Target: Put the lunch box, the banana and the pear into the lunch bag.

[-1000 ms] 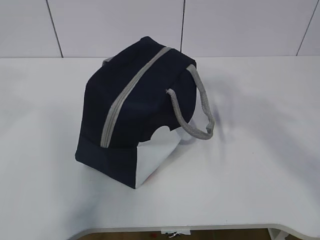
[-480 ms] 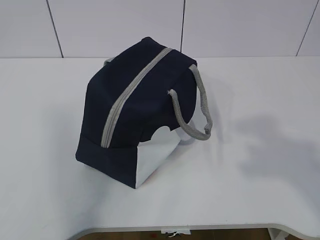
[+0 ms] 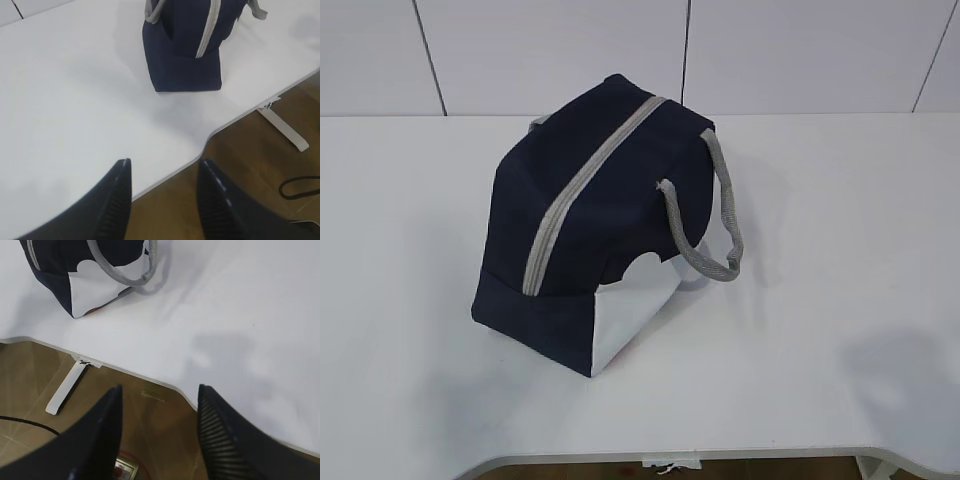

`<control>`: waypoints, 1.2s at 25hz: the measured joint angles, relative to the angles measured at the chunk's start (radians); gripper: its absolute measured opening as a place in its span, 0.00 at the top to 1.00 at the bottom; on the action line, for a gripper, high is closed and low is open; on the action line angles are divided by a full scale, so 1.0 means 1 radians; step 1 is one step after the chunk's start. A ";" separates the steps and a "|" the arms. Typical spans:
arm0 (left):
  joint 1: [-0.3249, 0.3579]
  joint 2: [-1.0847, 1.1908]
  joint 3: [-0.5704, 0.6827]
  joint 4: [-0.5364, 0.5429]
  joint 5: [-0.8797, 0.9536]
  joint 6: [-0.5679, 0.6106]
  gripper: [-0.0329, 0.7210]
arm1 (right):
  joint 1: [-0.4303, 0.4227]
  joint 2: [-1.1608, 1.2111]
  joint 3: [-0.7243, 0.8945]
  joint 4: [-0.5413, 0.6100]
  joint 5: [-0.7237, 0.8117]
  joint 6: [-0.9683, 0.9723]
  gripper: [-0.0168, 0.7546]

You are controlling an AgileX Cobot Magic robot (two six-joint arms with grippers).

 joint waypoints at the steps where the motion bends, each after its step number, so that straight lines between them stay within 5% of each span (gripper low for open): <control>1: 0.000 -0.038 0.023 0.000 0.000 0.000 0.52 | 0.000 -0.035 0.033 0.000 -0.018 -0.002 0.48; 11: -0.004 -0.154 0.253 -0.018 -0.124 0.000 0.52 | 0.000 -0.206 0.233 0.007 -0.083 -0.006 0.48; 24: 0.000 -0.154 0.264 0.003 -0.155 -0.026 0.60 | 0.000 -0.206 0.235 -0.028 -0.085 -0.006 0.48; 30: 0.181 -0.154 0.264 0.005 -0.156 -0.026 0.61 | -0.007 -0.206 0.235 -0.099 -0.085 -0.008 0.48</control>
